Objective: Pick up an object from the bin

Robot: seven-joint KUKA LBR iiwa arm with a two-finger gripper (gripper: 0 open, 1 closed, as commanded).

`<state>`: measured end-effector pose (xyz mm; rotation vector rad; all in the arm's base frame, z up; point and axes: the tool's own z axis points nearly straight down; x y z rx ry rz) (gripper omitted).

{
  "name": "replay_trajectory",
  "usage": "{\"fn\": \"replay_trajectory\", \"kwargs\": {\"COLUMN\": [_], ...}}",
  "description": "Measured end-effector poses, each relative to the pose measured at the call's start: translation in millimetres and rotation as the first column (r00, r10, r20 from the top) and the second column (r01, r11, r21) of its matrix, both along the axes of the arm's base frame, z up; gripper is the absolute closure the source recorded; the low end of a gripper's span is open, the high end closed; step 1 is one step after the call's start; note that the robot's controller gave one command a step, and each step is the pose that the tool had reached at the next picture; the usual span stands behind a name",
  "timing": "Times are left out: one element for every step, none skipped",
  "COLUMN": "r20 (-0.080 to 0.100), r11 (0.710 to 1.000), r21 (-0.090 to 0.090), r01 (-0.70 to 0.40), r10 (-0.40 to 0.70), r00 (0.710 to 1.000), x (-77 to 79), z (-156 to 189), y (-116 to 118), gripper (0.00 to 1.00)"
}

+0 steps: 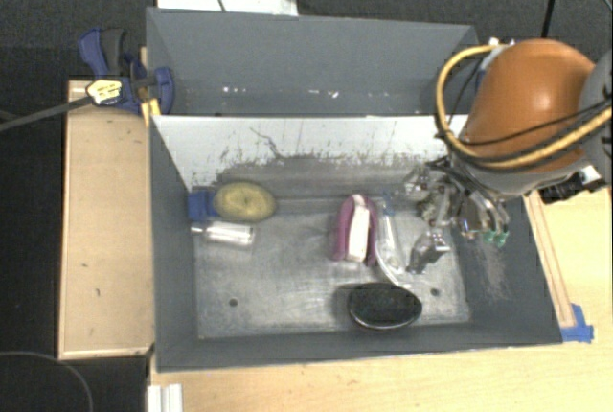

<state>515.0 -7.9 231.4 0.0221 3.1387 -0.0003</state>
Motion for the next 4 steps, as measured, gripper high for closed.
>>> {"fn": "replay_trajectory", "kwargs": {"r20": [0.003, 0.013, 0.006, 0.006], "r11": [0.991, 0.906, 0.907, 0.898], "r21": [-0.001, -0.005, -0.001, -0.003], "r01": [-0.13, -0.424, -0.421, -0.44], "r10": [0.13, 0.424, 0.421, 0.44], "r00": [0.991, 0.906, 0.907, 0.898], "x": [70.7, 67.5, 64.9, 73.9], "z": [-133.4, -150.5, -153.4, -19.5], "y": [-0.3, 41.4, 41.1, 57.4], "gripper": [0.0, 0.0, 1.0, 1.0]}}
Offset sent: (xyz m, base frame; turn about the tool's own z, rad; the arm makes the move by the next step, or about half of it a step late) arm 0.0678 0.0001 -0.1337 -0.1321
